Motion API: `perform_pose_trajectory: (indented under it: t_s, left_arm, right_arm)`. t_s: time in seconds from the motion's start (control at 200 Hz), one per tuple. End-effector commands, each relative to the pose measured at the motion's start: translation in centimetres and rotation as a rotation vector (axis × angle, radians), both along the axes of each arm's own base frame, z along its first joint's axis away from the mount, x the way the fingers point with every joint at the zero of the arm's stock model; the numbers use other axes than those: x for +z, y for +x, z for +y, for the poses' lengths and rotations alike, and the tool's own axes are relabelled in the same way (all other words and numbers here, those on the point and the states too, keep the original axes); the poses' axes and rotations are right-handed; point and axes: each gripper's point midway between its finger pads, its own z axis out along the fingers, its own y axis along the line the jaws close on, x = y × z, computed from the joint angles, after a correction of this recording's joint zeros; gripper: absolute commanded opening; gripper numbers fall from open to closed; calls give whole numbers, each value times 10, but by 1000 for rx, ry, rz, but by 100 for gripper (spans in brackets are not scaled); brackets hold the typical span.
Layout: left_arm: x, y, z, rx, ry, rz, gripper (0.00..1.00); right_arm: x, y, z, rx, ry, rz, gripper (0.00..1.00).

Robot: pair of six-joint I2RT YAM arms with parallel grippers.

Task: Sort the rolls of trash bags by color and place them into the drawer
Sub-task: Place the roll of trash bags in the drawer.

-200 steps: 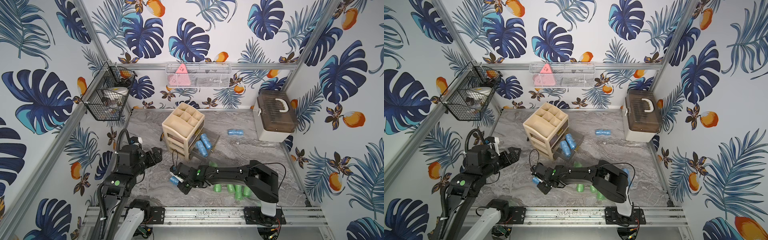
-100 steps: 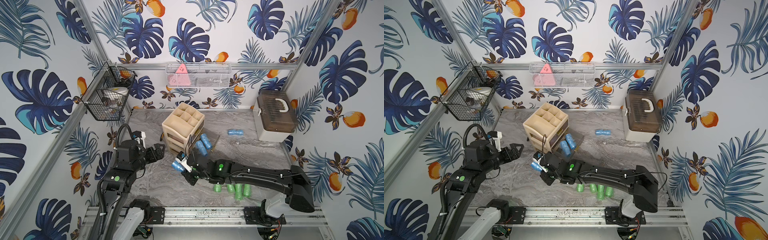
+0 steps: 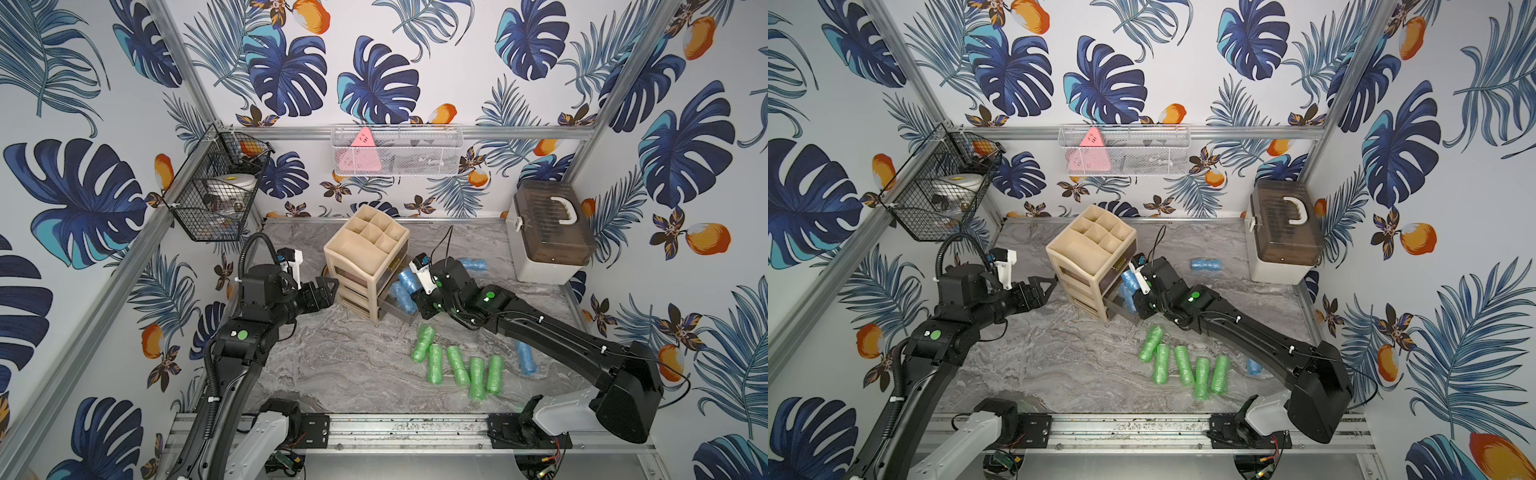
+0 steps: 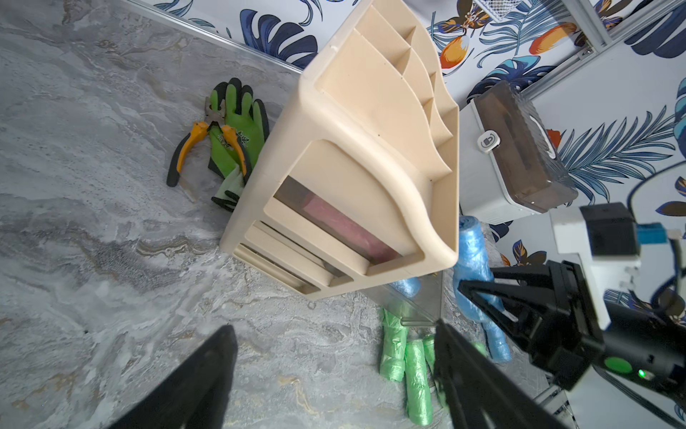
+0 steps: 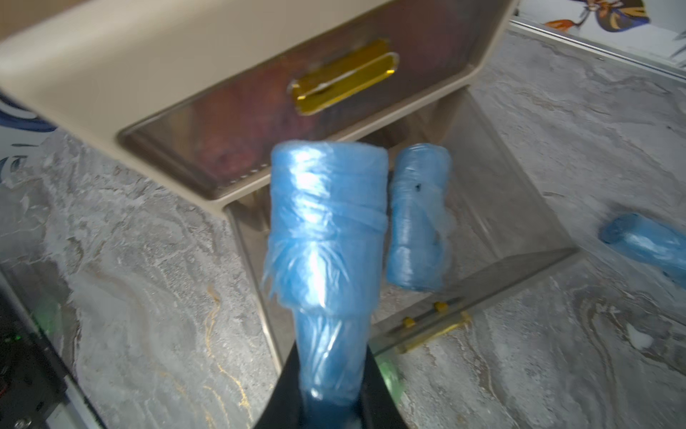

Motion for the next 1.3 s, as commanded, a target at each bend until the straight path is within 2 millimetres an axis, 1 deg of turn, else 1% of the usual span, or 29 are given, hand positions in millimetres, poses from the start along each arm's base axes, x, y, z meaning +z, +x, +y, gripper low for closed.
perform_pose_trajectory:
  t_s: [0.0,0.11,0.21,0.295,0.525,0.6,0.846,0.956,1.021,1.161,1.291]
  left_arm:
    - [14,10,-6,-42,-6,-73,85]
    - [15,18,-12,-65,-34,-67,80]
    - [16,23,-13,-60,-47,-75,80]
    - [16,25,-13,-56,-50,-72,79]
    - [-4,22,-16,-42,-52,-33,77]
    - [-8,20,-17,-42,-48,-26,77]
    - [-9,20,-18,-44,-45,-28,77]
    - [-8,22,-17,-43,-42,-34,77]
    - [-8,23,-18,-46,-42,-35,78]
    - [-8,24,-18,-47,-39,-35,78]
    - [-7,26,-18,-47,-41,-38,78]
  right_arm:
    - [-3,6,-9,-11,-3,30,5]
    - [-7,20,-20,-50,-2,53,5]
    - [-12,32,-26,-69,2,71,5]
    - [-16,40,-25,-72,5,87,5]
    - [-26,58,-19,-79,-14,108,6]
    - [-26,64,-18,-82,-9,108,6]
    - [-24,79,-13,-81,-24,97,7]
    - [-31,86,-16,-84,-71,93,9]
    - [-38,88,-19,-81,-110,100,9]
    - [-46,91,-20,-75,-146,101,10]
    - [-54,92,-17,-60,-155,123,11]
